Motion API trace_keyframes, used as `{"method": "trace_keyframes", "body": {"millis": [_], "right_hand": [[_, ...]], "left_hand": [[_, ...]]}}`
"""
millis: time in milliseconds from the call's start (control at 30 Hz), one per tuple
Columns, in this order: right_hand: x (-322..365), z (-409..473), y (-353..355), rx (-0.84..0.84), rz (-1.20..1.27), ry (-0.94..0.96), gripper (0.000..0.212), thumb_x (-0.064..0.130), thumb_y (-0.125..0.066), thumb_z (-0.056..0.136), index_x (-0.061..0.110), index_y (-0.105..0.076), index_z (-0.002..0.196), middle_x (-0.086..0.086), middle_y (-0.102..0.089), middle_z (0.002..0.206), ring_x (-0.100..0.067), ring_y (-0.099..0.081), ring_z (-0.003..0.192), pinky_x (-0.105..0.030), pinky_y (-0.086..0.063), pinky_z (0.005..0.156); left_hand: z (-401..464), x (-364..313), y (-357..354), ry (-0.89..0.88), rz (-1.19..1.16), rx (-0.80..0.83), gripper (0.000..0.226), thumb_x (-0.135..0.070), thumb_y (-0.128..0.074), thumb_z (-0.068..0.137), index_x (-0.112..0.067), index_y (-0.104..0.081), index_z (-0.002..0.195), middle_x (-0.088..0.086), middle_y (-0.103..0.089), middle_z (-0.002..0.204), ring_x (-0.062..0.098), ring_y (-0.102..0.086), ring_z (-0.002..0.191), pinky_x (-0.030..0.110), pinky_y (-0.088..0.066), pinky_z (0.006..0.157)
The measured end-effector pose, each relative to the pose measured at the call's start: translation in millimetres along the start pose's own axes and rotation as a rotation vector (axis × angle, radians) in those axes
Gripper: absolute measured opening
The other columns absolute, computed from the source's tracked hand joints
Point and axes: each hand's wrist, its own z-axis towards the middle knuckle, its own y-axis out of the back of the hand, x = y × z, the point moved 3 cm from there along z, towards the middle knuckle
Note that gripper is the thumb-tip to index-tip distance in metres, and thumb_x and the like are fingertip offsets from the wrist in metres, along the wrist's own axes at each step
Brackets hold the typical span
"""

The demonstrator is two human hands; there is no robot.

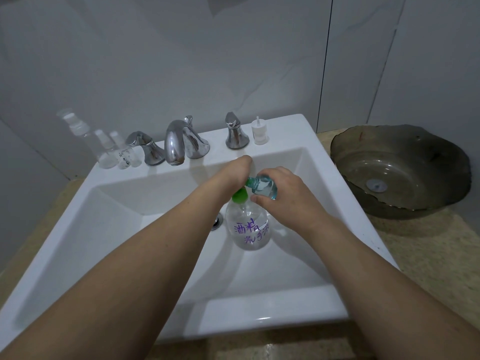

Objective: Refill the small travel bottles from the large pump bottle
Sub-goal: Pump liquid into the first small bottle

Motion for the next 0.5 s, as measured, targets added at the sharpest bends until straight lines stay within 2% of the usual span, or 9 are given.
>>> {"method": "trace_keyframes", "body": {"millis": [233, 400, 500], "right_hand": [[0.5, 0.5, -1.5, -0.002, 0.005, 0.003, 0.042, 0.032, -0.072, 0.083, 0.021, -0.057, 0.12, 0.01, -0.046, 0.103, -0.006, -0.044, 0.089, -0.017, -0.032, 0.076], [2.3, 0.6, 0.8, -0.045, 0.038, 0.01, 0.042, 0.031, -0.072, 0.083, 0.02, -0.057, 0.121, 0.01, -0.046, 0.103, -0.007, -0.046, 0.091, -0.019, -0.037, 0.081], [2.8, 0.3, 0.9, -0.038, 0.048, 0.009, 0.042, 0.031, -0.071, 0.083, 0.02, -0.057, 0.121, 0.01, -0.046, 0.104, -0.007, -0.046, 0.091, -0.02, -0.037, 0.081]], "left_hand": [[1.5, 1.5, 3.4, 0.017, -0.036, -0.001, 0.03, -0.036, -0.034, 0.096, -0.013, -0.05, 0.087, 0.011, -0.053, 0.089, 0.023, -0.047, 0.078, 0.032, -0.036, 0.069], [-1.9, -5.8, 7.9, 0.024, -0.09, 0.022, 0.03, -0.033, -0.033, 0.1, -0.01, -0.05, 0.09, 0.007, -0.053, 0.08, 0.018, -0.047, 0.064, 0.027, -0.034, 0.059], [-4.4, -6.3, 9.0, 0.022, -0.069, 0.022, 0.029, -0.032, -0.033, 0.1, -0.01, -0.05, 0.091, 0.009, -0.053, 0.087, 0.02, -0.048, 0.069, 0.027, -0.034, 0.06]]}}
